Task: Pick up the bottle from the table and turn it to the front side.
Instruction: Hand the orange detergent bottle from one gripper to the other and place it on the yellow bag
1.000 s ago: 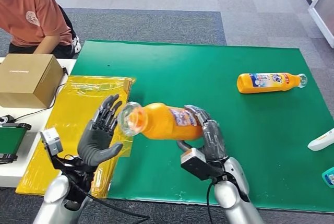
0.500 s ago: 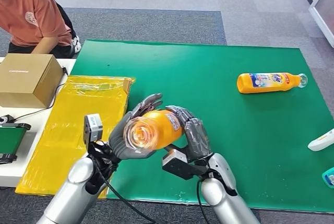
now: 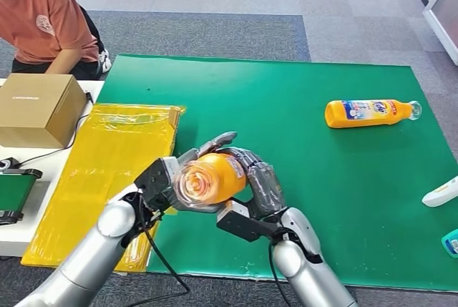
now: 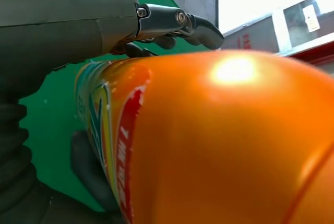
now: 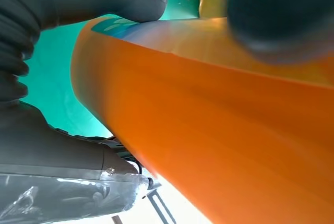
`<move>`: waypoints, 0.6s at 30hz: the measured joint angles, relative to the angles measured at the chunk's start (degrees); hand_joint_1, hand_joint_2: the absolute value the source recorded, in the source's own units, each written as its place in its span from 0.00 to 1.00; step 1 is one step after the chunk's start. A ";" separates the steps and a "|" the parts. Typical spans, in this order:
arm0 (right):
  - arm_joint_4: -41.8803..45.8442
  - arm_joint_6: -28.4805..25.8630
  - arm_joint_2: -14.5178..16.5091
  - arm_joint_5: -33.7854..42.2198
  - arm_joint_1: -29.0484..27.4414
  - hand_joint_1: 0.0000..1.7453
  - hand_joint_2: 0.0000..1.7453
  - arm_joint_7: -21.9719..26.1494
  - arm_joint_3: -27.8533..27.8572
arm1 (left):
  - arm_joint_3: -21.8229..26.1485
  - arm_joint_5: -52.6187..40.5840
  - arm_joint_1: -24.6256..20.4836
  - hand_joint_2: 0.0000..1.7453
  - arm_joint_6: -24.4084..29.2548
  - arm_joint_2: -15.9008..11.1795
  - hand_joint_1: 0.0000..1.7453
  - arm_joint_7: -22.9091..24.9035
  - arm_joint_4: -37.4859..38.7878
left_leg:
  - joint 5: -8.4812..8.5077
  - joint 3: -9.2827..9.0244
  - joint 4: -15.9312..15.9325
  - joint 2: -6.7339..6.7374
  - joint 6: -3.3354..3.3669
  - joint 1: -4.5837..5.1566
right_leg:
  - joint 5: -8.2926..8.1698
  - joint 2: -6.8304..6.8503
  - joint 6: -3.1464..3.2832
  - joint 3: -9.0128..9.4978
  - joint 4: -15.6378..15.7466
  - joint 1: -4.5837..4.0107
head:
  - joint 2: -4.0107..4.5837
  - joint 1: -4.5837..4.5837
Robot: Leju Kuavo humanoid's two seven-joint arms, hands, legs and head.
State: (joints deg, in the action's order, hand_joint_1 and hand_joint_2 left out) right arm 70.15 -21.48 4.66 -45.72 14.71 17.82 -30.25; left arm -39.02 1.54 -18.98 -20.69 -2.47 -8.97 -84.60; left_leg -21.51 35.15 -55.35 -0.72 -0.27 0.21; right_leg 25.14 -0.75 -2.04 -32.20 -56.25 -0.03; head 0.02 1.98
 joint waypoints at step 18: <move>-2.19 0.22 0.00 -0.62 0.94 1.00 1.00 -0.28 0.09 | -3.26 -6.02 -2.78 1.00 2.26 -2.73 1.00 -1.25 -0.11 | 0.00 0.01 0.00 0.00 -0.01 0.00 | 0.00 -0.01 0.00 -0.02 -0.01 0.00 | 0.00 0.01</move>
State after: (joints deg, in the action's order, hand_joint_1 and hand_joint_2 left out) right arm 67.96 -21.26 4.66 -46.35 15.65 17.53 -30.16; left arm -42.28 -4.48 -21.75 -18.43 -5.19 -10.22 -84.71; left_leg -21.51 35.16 -55.35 -0.72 -0.28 0.21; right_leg 25.14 -0.75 -2.04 -32.23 -56.26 -0.03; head 0.02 1.99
